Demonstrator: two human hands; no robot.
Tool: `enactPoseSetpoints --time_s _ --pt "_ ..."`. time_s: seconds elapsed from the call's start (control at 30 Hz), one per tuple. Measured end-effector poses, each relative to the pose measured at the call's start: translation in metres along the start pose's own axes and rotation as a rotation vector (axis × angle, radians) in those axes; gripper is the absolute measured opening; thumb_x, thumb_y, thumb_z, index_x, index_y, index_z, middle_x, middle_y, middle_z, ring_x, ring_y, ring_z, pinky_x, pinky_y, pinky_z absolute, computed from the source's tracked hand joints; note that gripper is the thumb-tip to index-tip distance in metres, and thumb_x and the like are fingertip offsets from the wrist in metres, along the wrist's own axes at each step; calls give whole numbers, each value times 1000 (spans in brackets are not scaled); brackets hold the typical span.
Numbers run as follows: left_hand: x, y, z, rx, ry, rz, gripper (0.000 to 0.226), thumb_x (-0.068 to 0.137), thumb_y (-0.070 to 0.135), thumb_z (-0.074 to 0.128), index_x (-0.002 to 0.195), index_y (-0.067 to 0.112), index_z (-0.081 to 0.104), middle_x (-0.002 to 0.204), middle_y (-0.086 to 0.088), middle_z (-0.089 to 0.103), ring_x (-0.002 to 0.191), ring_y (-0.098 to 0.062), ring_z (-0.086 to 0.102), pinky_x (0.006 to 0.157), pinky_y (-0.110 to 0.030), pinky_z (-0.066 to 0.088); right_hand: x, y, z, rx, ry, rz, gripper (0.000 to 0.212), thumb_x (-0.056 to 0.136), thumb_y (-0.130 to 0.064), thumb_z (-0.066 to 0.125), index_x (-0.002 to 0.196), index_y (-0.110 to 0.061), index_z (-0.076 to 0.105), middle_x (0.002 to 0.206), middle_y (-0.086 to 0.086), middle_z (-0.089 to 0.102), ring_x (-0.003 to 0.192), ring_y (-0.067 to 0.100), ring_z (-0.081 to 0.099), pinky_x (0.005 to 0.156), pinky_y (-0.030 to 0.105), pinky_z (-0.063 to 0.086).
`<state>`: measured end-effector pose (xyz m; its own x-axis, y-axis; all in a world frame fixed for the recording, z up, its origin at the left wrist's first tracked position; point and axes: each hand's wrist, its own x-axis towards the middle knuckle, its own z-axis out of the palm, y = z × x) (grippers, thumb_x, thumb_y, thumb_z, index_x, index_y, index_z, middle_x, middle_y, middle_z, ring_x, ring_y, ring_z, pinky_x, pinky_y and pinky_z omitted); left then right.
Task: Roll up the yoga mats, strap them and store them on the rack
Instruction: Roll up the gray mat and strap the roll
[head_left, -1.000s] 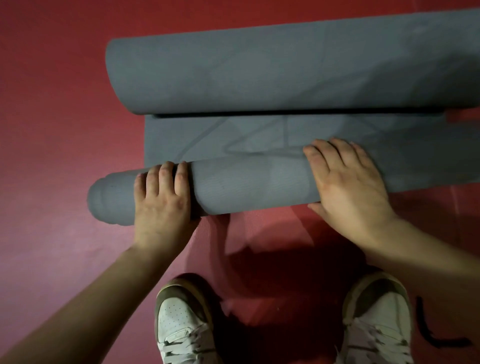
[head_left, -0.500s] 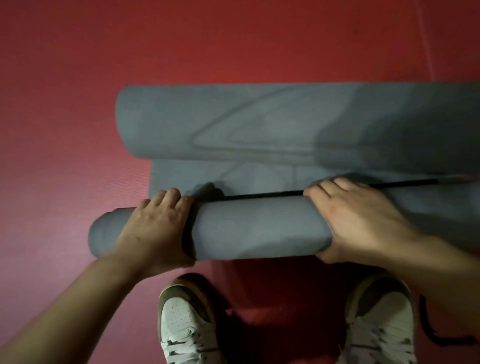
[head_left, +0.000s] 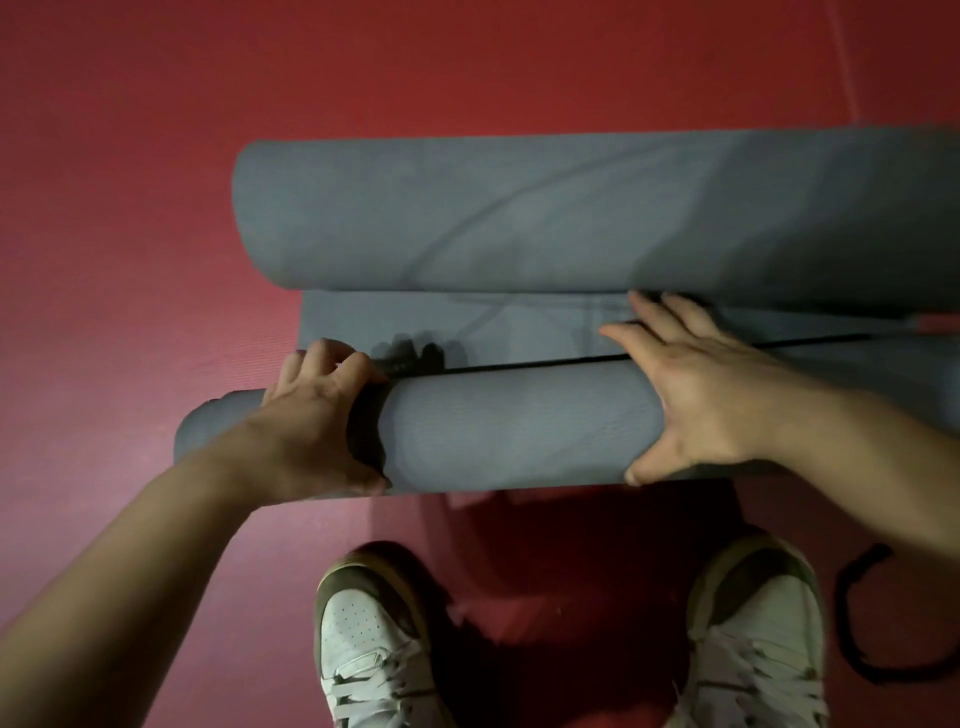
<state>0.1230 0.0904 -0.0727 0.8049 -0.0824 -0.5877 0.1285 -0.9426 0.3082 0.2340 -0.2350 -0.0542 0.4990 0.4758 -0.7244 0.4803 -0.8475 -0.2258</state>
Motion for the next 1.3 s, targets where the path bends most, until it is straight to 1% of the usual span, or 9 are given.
enactPoseSetpoints --time_s 0.13,0.3,0.43,0.6,0.8,0.97,1.03,1.17,1.3 --pt "-6 -1 -2 -27 101 34 100 44 46 94 133 30 51 111 11 37 104 -12 33 92 -38 42 1 6 -2 25 79 38 154 36 -78 78 153 -36 -12 156 1 -37 144 25 -34 123 43 4" --pt "-2 -4 -9 -197 144 46 70 59 19 94 119 21 58 107 8 55 103 -20 53 90 -39 46 6 13 -10 73 107 63 155 39 -78 78 153 -33 -16 159 -1 -30 147 19 -27 120 34 -2" --pt "0 -7 -12 -145 148 7 65 69 46 69 132 31 59 128 -1 51 117 -28 45 102 -42 37 8 19 -13 104 220 66 152 37 -83 71 155 -31 -8 162 -5 -22 148 16 -22 123 37 1" --pt "-14 10 0 -29 304 -14 69 79 54 44 140 22 52 121 -6 54 107 -31 49 94 -47 43 7 23 -13 157 312 59 136 41 -83 67 155 -29 15 165 -4 -3 151 17 -7 123 40 7" --pt "-14 25 25 319 246 -23 133 36 54 94 144 1 39 134 -24 48 125 -46 45 111 -60 31 9 30 -1 89 349 41 105 53 -95 29 138 -37 51 154 -2 38 146 25 21 121 44 10" --pt "2 25 18 348 385 -16 96 49 47 83 129 3 53 115 -17 55 101 -40 54 90 -52 44 3 28 -2 -137 197 29 133 37 -99 48 149 -29 30 144 -1 46 130 24 45 112 39 32" --pt "3 25 16 355 376 -23 95 46 47 85 125 4 56 111 -16 56 98 -39 54 86 -52 46 2 27 -5 -148 176 27 132 36 -92 62 148 -29 30 142 -2 47 127 23 46 108 38 38" --pt "-9 24 14 356 275 -31 103 30 50 87 119 8 59 100 -11 56 88 -36 56 74 -48 50 -6 25 -5 -135 114 -1 123 32 -92 52 141 -37 38 130 -9 54 116 19 53 97 32 45" --pt "-32 15 33 368 72 60 114 21 76 63 118 17 60 96 1 54 82 -24 58 71 -38 52 -21 19 12 12 -136 -36 106 34 -86 68 129 -50 38 119 -23 54 105 6 55 88 27 48"
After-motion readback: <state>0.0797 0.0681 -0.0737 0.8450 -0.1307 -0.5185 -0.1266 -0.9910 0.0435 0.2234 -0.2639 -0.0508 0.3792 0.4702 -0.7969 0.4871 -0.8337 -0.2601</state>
